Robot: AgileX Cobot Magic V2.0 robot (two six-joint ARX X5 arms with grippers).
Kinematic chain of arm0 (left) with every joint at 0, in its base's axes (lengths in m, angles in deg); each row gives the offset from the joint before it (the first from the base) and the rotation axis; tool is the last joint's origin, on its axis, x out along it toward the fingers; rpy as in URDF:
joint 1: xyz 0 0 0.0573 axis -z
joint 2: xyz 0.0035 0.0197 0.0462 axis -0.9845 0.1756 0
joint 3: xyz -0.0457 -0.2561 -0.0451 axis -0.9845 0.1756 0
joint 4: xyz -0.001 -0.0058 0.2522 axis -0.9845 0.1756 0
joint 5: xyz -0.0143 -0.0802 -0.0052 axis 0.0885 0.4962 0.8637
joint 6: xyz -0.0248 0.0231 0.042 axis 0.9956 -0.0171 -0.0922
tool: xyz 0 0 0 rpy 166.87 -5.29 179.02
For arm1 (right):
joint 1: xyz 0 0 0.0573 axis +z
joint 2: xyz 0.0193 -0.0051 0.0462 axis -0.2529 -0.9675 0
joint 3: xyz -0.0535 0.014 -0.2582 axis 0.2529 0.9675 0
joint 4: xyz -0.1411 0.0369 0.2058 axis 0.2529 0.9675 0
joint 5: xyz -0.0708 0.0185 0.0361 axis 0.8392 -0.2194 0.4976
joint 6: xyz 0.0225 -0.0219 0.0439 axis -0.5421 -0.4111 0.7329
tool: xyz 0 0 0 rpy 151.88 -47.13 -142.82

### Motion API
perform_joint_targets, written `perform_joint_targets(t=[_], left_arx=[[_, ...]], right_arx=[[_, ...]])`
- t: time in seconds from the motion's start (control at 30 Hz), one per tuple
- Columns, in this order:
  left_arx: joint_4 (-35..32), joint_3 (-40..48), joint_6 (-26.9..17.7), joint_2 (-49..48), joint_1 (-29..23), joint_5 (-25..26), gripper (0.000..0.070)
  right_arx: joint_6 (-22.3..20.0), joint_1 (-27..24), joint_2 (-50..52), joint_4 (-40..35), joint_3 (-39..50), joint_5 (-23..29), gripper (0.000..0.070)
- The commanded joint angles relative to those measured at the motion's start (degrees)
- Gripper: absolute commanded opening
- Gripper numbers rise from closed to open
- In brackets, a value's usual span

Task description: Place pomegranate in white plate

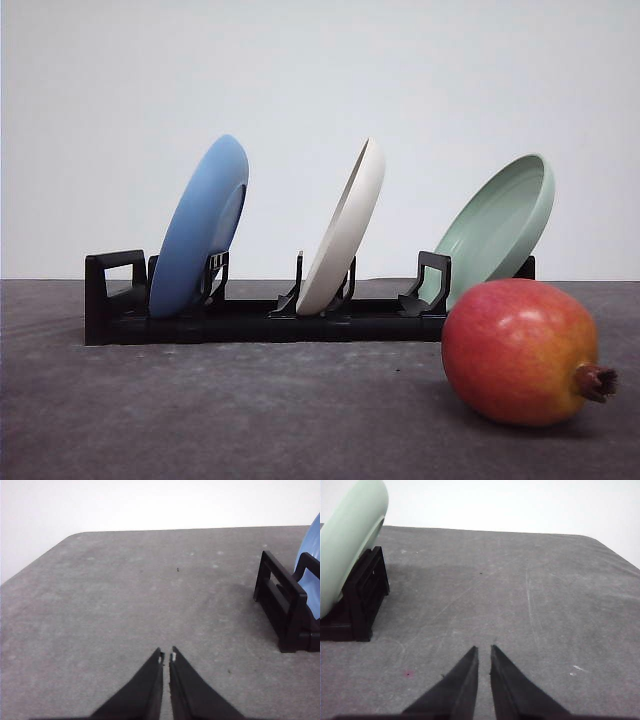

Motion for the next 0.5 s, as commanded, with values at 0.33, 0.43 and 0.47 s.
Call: perform_joint_targets(t=[0.33,0.43,0.47], left_arx=[[-2.54,0.32,17.86,-0.11,-0.09,4.0,0.0],[-2.95,-1.92,20.67,0.16,0.02,6.18,0.0],[-2.85,-2.91,21.62,0.35,0.1,6.6,0.0]], right_arx=[[12.46,-0.09,0.09,-1.76,0.02,-3.18,0.0043],[16.51,-0.09,0.02,-2.02,-1.87,-4.24,0.0],[17.94,-0.09,-0.14,-1.73,-2.87,-4.24,0.0]])
